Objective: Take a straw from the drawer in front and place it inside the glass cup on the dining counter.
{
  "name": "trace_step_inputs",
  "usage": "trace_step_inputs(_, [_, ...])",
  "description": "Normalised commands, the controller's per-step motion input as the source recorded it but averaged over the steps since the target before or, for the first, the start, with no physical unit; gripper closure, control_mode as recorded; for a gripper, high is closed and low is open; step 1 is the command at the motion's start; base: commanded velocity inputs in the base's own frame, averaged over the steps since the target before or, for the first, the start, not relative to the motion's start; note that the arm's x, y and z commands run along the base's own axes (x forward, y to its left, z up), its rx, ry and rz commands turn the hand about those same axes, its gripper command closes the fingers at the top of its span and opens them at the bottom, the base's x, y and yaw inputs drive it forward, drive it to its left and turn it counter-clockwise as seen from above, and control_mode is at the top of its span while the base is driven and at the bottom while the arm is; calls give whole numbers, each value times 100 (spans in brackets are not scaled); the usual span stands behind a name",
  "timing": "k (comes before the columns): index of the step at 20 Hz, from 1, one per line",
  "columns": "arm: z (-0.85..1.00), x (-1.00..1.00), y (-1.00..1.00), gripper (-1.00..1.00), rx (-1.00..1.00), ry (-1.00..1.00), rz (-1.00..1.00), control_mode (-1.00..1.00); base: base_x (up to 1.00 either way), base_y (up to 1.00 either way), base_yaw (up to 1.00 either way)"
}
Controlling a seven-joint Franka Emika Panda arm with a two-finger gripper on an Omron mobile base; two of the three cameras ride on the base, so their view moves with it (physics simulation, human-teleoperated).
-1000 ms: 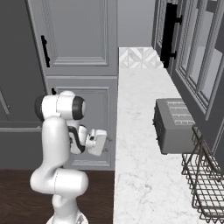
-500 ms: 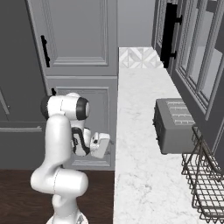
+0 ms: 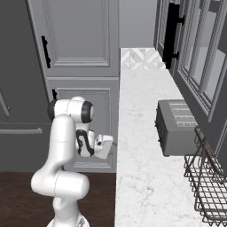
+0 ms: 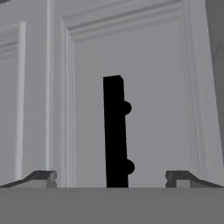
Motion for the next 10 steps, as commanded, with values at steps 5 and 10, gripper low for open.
trace_step_inputs(5, [-29,30,-11,-100,0,-1,0,-100,0,0,0])
trace_step_inputs(10, [-7,8,-20,-100,0,-9,0,-100,0,0,0])
